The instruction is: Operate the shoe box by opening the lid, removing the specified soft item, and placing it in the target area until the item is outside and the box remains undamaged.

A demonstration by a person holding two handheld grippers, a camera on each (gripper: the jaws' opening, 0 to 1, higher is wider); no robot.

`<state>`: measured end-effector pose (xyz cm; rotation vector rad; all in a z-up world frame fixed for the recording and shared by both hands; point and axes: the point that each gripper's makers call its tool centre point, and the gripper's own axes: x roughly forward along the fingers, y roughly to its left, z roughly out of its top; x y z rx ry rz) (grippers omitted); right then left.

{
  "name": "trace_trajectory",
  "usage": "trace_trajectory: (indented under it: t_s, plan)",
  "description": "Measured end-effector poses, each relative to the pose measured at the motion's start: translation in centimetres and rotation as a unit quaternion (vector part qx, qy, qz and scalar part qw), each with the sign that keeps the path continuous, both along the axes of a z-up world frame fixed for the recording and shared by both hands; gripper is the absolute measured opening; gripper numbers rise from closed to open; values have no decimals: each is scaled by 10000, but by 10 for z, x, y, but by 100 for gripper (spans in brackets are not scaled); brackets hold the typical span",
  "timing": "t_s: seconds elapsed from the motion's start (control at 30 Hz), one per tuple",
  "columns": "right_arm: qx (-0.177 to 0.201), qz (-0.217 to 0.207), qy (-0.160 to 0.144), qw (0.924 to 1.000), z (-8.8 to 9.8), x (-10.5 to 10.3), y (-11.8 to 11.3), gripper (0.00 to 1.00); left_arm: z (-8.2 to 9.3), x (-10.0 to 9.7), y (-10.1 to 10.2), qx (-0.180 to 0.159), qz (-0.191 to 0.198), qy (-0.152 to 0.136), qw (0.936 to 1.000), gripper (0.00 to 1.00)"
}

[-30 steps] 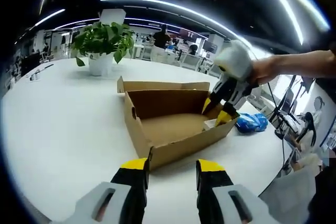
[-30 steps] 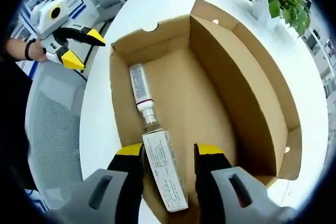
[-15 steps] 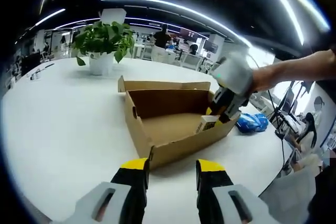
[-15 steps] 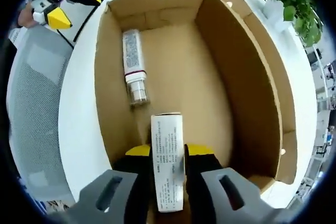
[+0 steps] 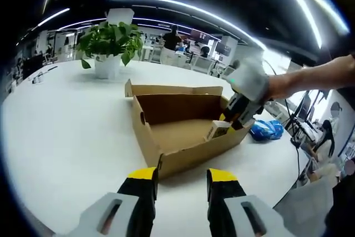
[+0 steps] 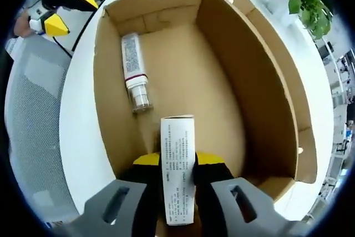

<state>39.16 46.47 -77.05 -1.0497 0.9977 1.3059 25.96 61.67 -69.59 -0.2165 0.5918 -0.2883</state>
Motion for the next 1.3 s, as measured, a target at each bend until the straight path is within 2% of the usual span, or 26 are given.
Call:
trace_trajectory:
  t_s: [0.23,0.4,0.63,1.3]
  plan:
    - [372,-117,-54,9992,15,-1,11,19,0,0,0,1,2,10,10000,35]
    - [470,-102,-150,9987,25,1,14,19,0,-1,-2,5,-26,12,10000,35]
    - [611,-140,-220,9978,43,-7,16,19,0,-1,-3,11,-33,2,10000,35]
    - [1068,98,-689,9918,104,-12,22,19,-1,-2,-5,54,-118,43,9999,35]
